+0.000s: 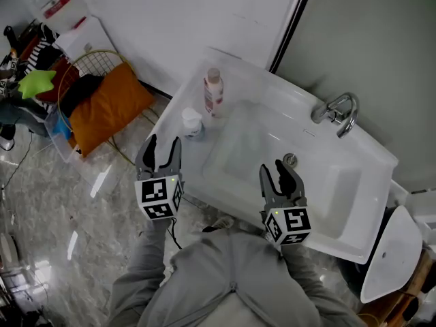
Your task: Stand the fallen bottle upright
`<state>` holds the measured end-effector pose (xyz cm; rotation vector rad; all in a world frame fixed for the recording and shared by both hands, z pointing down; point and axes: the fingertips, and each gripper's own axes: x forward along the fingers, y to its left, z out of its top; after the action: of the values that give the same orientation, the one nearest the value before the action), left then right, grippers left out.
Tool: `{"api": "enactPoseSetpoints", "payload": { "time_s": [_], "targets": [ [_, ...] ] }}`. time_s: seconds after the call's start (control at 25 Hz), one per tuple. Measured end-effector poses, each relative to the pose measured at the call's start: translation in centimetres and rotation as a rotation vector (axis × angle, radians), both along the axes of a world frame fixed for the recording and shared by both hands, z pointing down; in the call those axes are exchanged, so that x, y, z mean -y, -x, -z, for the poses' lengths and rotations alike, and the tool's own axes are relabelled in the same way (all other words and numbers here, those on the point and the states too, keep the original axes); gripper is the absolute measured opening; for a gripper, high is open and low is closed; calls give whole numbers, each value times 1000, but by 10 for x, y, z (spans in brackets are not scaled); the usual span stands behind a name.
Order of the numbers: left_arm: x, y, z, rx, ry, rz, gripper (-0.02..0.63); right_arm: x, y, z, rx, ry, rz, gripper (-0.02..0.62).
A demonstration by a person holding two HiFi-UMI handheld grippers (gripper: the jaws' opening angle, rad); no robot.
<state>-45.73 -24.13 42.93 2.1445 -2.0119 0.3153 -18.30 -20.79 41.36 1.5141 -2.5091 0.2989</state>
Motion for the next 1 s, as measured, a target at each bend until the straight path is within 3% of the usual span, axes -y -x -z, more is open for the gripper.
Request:
{"api": "enactPoseSetpoints", "payload": {
  "time_s": [0.4, 1.0],
  "targets": [
    [-40, 28, 7, 13, -5, 85, 264, 8, 37, 12, 12, -41, 73, 141],
    [-64, 31, 11, 16, -13, 107, 264, 1, 43, 14, -24, -58, 73, 140]
  ]
}}
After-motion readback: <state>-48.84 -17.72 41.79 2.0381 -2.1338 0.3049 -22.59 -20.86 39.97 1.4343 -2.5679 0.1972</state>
